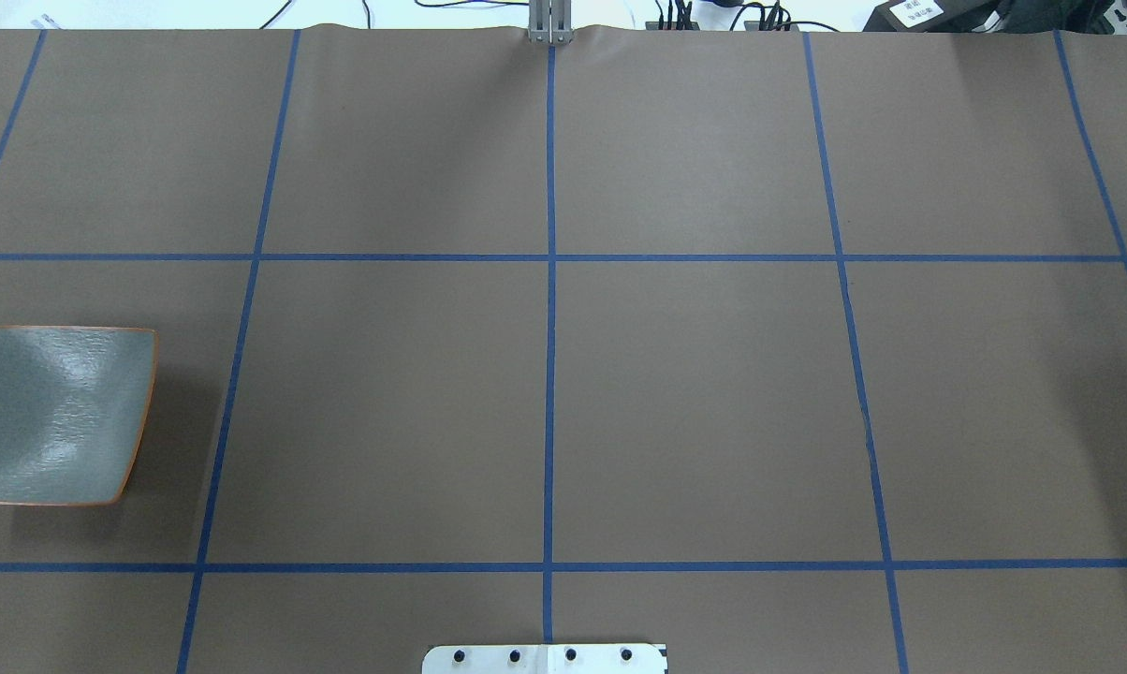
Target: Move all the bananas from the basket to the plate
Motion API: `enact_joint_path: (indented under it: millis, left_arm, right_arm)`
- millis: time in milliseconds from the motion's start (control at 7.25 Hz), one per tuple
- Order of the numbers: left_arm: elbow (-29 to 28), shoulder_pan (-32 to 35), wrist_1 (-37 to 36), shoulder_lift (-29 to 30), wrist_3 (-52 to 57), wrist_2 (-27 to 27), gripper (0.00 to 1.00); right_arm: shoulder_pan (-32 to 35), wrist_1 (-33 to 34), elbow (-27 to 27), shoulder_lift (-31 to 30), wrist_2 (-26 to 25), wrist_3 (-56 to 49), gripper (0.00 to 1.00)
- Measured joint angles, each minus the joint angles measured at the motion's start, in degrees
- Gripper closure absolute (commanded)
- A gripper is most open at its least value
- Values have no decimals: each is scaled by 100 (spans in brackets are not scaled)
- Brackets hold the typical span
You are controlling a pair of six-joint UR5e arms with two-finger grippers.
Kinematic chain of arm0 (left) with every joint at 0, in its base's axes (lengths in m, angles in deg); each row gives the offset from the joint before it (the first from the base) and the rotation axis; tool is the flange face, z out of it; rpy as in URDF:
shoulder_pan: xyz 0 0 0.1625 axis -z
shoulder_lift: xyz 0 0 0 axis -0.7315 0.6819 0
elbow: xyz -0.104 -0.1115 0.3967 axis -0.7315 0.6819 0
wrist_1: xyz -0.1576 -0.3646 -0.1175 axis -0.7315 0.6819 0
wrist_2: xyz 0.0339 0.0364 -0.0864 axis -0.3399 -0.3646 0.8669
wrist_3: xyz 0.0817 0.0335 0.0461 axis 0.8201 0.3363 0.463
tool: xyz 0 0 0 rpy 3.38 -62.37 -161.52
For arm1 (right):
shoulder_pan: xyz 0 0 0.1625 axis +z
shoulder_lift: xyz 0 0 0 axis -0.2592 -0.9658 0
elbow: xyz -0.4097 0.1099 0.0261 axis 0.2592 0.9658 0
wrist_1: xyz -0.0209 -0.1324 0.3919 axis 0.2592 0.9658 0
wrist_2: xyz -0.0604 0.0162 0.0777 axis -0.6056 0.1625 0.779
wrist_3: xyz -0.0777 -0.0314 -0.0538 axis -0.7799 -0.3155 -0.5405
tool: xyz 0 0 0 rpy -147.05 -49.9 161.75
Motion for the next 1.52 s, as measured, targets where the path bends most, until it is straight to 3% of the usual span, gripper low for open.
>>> enact_joint_path:
  millis: [276,690,1242,1518]
  left_arm:
    - [9,0,-8,-14,-7,17,1]
    - [29,-6,5,-13,-94,48,1]
    - [32,-9,17,35,-133,57,1]
    - [32,-9,17,55,-147,54,1]
  right_arm:
    - [-30,-56,1,-265,-453,32,0]
    - [-36,-60,30,-610,-628,18,1]
    - [374,-98,483,-753,-479,-929,4]
    - [801,-163,834,-698,-64,-1146,1]
